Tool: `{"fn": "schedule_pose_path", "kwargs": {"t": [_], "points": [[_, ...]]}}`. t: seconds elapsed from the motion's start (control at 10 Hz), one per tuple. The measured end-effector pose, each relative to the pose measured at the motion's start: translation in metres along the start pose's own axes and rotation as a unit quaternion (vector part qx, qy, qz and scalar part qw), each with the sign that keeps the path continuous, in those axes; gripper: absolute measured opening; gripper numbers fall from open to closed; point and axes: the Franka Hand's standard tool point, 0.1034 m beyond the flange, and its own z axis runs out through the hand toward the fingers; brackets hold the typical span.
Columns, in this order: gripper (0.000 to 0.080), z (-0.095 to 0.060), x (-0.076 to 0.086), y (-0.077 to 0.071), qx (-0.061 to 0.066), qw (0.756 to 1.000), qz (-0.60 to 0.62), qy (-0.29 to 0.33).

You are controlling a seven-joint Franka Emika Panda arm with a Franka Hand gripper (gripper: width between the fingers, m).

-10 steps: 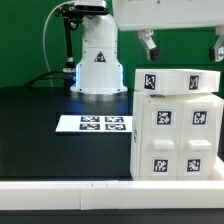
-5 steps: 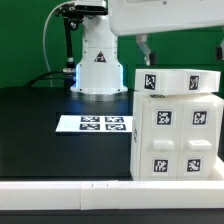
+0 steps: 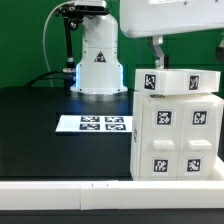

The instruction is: Assemble cabinet

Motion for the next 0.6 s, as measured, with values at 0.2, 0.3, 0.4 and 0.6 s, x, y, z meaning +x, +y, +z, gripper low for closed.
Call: {"fn": "schedule_pose_path", "kwargs": {"t": [0.2,0.3,0.4,0.6], "points": [[0.0796,0.0016,0.0033,0.0021,-0.025,0.977,-0.212,-0.002],[0.0796,0.0023,0.0052,-0.0041,-0.036,0.952,-0.304,-0.011],[0.0796,0.0025,0.0054,-0.0048,-0.035,0.941,-0.336,-0.012],[0.0796,0.0029,0.0045,-0.0021,-0.034,0.915,-0.401,-0.015]]}}
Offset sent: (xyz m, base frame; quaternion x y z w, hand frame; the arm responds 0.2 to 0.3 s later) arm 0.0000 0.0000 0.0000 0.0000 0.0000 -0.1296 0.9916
